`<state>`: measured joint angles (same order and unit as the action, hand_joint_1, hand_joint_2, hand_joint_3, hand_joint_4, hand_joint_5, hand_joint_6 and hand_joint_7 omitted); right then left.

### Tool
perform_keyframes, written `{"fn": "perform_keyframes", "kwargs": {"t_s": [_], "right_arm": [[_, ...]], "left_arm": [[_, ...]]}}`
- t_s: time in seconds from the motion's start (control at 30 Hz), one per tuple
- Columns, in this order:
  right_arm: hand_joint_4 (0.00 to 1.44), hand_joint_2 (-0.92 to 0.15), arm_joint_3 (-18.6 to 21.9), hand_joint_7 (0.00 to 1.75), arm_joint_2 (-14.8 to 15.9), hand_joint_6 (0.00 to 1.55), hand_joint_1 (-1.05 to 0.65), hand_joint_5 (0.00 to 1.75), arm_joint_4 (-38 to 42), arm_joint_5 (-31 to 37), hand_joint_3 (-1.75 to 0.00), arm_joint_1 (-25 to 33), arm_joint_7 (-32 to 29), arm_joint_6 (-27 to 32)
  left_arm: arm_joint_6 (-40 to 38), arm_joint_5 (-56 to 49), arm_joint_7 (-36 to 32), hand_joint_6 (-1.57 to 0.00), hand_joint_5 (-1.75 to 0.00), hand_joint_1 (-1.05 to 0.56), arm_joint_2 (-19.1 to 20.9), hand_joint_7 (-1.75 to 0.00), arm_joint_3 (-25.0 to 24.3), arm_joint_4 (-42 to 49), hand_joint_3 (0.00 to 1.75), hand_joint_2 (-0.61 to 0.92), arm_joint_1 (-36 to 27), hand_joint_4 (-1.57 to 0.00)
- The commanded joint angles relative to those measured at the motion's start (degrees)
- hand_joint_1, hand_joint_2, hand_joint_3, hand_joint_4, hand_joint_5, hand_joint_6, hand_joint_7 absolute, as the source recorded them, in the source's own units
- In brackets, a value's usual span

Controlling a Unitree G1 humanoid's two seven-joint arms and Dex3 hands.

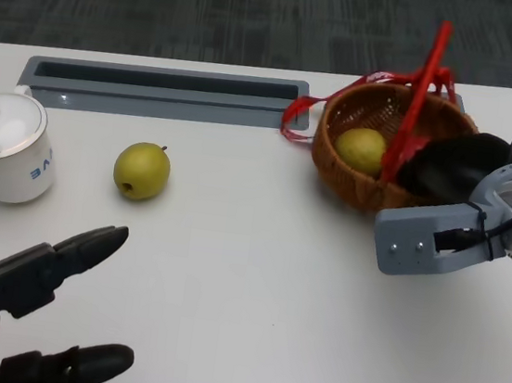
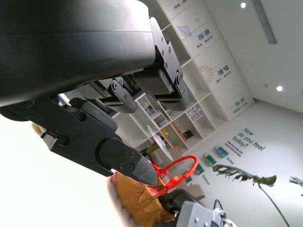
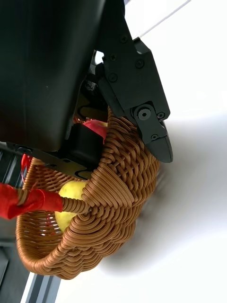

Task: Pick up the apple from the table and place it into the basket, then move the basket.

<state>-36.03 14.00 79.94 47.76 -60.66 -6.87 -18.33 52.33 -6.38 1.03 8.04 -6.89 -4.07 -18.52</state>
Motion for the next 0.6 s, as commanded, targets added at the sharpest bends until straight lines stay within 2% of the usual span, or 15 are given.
{"fn": "perform_keyframes", "kwargs": {"t_s": [0.03,0.27,0.37,0.47,0.6], "right_arm": [[1.04,-0.91,1.7,0.0,2.0,1.0,-0.28,0.14,0.4,-1.0,0.0,-2.2,0.8,2.4],[1.07,-0.9,3.2,0.0,2.1,1.0,-0.26,0.05,0.5,-1.1,0.0,-2.9,0.5,5.8],[1.05,-0.86,4.6,0.0,1.8,0.96,-0.3,0.03,0.5,-1.9,0.0,-2.4,0.9,6.0],[0.89,-0.81,5.6,0.0,1.6,0.8,-0.44,0.0,0.5,-2.5,0.0,-1.9,2.6,5.7],[0.56,-0.77,5.3,0.0,1.2,0.53,-0.74,0.0,0.5,-1.8,0.0,-1.5,3.9,4.5]], "left_arm": [[0.6,0.0,0.5,-0.73,-0.01,-0.3,0.7,-0.01,-0.3,-1.6,0.0,0.76,-2.1,-0.74],[2.0,-1.4,0.3,-0.74,-0.01,-0.32,0.3,-0.01,-0.3,-1.3,0.0,0.77,-4.2,-0.74],[3.4,-2.8,-0.3,-0.75,-0.02,-0.33,-0.1,-0.01,-0.6,-0.5,0.0,0.77,-4.5,-0.75],[4.3,-3.7,-0.7,-0.76,-0.02,-0.33,-0.4,-0.01,-0.9,0.3,0.0,0.78,-4.5,-0.76],[5.1,-3.8,-0.7,-0.76,-0.02,-0.34,-0.4,-0.01,-0.9,1.5,0.0,0.78,-4.3,-0.76]]}}
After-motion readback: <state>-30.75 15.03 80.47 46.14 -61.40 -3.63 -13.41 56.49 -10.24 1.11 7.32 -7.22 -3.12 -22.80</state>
